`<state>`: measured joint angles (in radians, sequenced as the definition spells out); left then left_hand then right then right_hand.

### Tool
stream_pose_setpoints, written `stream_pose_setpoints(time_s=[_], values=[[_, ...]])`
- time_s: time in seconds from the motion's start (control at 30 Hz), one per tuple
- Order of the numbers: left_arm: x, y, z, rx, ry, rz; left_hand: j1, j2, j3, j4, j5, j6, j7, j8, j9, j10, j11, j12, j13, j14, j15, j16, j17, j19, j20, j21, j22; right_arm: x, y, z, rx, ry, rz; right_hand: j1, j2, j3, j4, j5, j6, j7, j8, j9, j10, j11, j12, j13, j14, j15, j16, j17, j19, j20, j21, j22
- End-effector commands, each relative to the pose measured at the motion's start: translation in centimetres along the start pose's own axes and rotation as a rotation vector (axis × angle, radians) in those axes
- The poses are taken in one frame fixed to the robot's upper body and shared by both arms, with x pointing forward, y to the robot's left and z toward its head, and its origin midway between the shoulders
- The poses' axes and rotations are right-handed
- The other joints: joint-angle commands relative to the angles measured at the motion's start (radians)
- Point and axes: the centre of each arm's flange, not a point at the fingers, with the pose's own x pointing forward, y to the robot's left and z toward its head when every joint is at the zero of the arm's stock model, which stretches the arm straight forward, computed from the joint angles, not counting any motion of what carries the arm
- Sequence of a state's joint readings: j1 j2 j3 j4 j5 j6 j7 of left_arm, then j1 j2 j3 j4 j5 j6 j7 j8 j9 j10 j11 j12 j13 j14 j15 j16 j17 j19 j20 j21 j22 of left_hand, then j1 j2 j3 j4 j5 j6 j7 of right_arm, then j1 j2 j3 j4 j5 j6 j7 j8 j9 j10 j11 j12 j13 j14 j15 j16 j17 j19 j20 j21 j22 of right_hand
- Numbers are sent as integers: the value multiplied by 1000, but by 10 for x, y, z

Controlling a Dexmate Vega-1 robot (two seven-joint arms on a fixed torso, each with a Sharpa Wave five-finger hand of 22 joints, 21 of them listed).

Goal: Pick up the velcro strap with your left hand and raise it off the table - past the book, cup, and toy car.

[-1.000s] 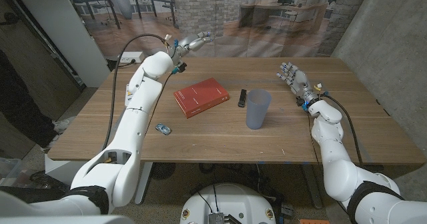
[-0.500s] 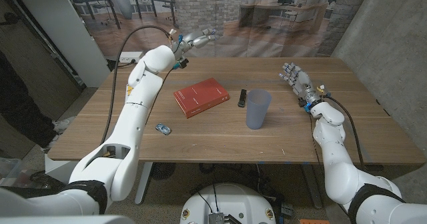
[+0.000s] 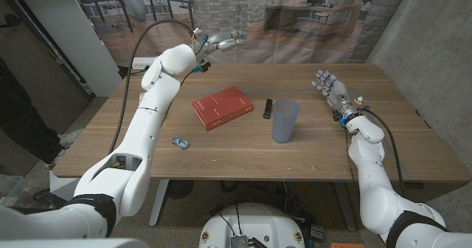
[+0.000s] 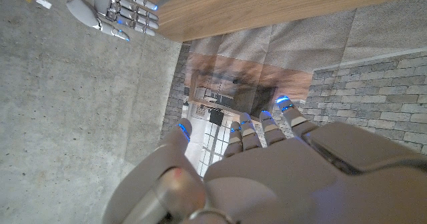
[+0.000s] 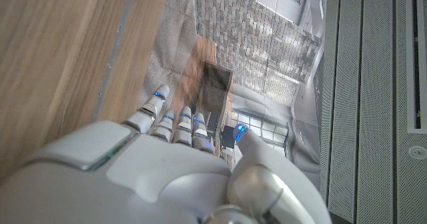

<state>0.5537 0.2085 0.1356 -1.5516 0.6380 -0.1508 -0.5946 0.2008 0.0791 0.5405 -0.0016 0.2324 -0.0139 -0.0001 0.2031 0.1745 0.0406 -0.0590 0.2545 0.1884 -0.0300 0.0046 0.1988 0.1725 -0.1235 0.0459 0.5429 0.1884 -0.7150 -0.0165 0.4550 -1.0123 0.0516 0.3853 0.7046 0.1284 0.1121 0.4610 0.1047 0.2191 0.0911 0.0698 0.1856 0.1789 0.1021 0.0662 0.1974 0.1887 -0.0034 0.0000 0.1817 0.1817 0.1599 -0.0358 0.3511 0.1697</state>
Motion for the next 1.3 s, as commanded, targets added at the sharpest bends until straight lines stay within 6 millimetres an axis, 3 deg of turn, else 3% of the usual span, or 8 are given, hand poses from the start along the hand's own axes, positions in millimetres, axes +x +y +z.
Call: stream_pose_setpoints(time_s=[0.03,0.83,1.3], values=[[4,5,13,86,-31,-54,13,-1,2,-8,-2,4,-7,-2,4,9,-5,-7,2,1,-11,-3,1,-3,-10,-7,2,-10,-1,1,4,-11,-14,6,-2,3,-7,8,10,1,8,5,9,-3,3,5,-3,1,8,1,11,-9,-3,3],[15,19,33,267,-64,-144,38,0,3,-29,1,4,-25,-5,5,16,-21,-16,3,-2,-25,-8,1,-9,-14,-16,2,-19,0,1,8,-27,-40,6,-2,2,-9,9,11,-1,7,5,11,-1,3,4,-3,1,7,0,14,-8,-10,3],[35,27,50,381,-109,-215,56,2,4,-43,5,1,-37,-5,6,19,-29,-22,4,-3,-35,-10,1,-8,-16,-19,3,-22,-1,-1,14,-33,-64,6,-3,2,-11,9,11,-1,7,5,11,-2,2,4,-2,1,7,0,16,-8,-15,3]])
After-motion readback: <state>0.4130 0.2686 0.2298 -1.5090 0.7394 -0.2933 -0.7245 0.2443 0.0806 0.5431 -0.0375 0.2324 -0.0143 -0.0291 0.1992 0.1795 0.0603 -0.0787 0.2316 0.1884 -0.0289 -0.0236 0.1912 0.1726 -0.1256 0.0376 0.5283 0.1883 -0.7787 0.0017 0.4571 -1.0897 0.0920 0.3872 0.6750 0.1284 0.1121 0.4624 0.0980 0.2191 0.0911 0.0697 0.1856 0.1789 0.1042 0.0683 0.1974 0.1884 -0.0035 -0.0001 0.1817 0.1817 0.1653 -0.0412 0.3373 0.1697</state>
